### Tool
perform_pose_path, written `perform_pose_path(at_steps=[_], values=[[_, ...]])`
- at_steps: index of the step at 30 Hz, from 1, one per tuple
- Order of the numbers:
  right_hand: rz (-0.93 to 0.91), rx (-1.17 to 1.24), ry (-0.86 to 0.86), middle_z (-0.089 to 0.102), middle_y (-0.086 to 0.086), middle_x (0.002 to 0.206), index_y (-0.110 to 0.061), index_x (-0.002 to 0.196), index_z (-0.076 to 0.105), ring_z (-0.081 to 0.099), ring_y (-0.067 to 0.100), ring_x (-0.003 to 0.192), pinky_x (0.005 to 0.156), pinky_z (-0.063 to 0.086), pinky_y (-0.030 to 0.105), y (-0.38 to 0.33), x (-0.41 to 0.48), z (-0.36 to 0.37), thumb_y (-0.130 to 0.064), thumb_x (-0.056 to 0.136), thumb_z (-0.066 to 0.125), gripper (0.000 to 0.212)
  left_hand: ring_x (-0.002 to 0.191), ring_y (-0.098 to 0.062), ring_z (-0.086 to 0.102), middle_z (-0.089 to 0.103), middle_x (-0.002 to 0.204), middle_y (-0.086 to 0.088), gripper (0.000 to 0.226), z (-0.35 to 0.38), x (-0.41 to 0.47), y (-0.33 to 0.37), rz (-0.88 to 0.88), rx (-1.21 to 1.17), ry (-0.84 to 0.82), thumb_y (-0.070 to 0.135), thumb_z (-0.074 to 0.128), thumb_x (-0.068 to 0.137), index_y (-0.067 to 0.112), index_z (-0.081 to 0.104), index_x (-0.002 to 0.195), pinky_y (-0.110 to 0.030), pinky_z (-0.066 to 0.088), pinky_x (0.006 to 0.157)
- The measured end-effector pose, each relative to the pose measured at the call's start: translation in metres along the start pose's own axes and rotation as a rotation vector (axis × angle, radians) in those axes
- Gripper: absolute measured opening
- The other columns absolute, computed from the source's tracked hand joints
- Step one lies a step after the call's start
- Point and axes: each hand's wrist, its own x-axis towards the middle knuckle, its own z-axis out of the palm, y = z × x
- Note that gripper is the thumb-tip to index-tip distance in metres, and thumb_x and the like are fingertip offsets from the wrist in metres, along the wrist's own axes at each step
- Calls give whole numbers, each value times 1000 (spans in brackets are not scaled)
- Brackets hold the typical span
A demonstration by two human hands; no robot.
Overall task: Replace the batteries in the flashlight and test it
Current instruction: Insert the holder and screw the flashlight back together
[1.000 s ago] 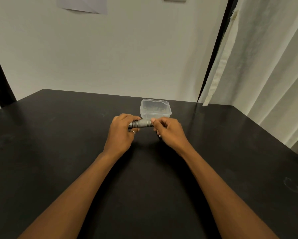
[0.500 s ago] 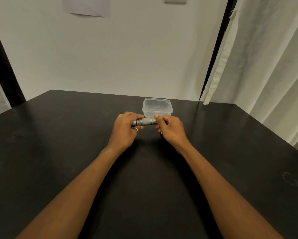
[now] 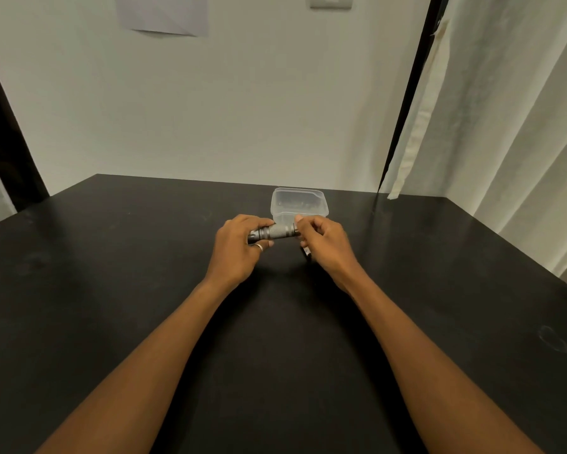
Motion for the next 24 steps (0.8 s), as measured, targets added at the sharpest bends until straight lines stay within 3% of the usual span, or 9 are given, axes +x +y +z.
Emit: perform_pose_path(at_steps=[2, 4, 7, 10, 13, 15, 17, 21, 24], values=[[-1, 98, -76, 68, -2, 83, -19, 111, 71, 61, 3, 63, 58, 48, 22, 0, -1, -2, -27, 100, 65, 15, 98, -14, 60, 63, 105, 12, 41, 0, 0, -1, -10, 6, -10, 10, 84, 80, 22, 74, 118, -21, 45, 87], [2, 105, -107, 67, -2, 81, -13, 115, 71, 60, -2, 56, 55, 46, 20, 2, 0, -2, -21, 99, 67, 18, 98, -14, 60, 63, 106, 12, 41, 0, 0, -2, -21, 12, -17, 9, 84, 80, 21, 74, 118, -15, 44, 86], [9, -12, -48, 70, -4, 74, -11, 97, 76, 60, -2, 56, 59, 47, 20, 4, 0, -1, -38, 99, 65, 29, 96, -12, 61, 64, 105, 11, 41, 1, 0, -3, -40, -7, -14, 8, 84, 80, 21, 75, 117, -7, 40, 82], [51, -96, -7, 73, -2, 72, -12, 86, 76, 63, 4, 61, 62, 51, 23, 3, -1, 2, -54, 99, 58, 47, 96, -12, 61, 65, 105, 10, 41, 2, 0, -2, -37, -13, -19, 8, 84, 79, 21, 75, 117, -11, 42, 84], [47, -48, -30, 70, -5, 72, -18, 92, 75, 62, 6, 62, 57, 48, 21, 3, 0, 1, -44, 99, 63, 30, 97, -14, 61, 68, 109, 5, 41, 2, 0, -2, -48, -3, -34, 7, 84, 79, 19, 75, 117, -21, 46, 88], [34, 46, -72, 67, -4, 73, -18, 100, 74, 60, 8, 63, 54, 46, 21, 4, 1, -1, -28, 98, 67, 12, 97, -14, 60, 68, 110, 3, 41, 3, 0, -2, -64, -4, -33, 7, 84, 80, 19, 75, 117, -20, 45, 87], [21, 73, -84, 66, -3, 71, -15, 98, 75, 59, 8, 62, 56, 48, 25, 7, 3, -3, -23, 97, 68, 10, 97, -13, 61, 69, 110, 3, 41, 3, 1, -3, -66, -10, -26, 7, 84, 79, 19, 75, 117, -17, 44, 86], [45, -20, -29, 67, 0, 67, -11, 85, 73, 57, 11, 59, 59, 48, 28, 6, 2, 0, -47, 99, 61, 41, 96, -11, 60, 67, 108, 6, 40, 2, 1, -1, -43, -19, -22, 8, 84, 80, 19, 75, 117, -10, 41, 83], [62, -53, -9, 67, -1, 68, -14, 85, 72, 58, 12, 61, 59, 48, 29, 4, 2, 1, -54, 99, 57, 45, 95, -11, 60, 67, 107, 6, 41, 2, 2, 0, -42, -14, -14, 7, 84, 79, 19, 75, 117, -7, 39, 82]])
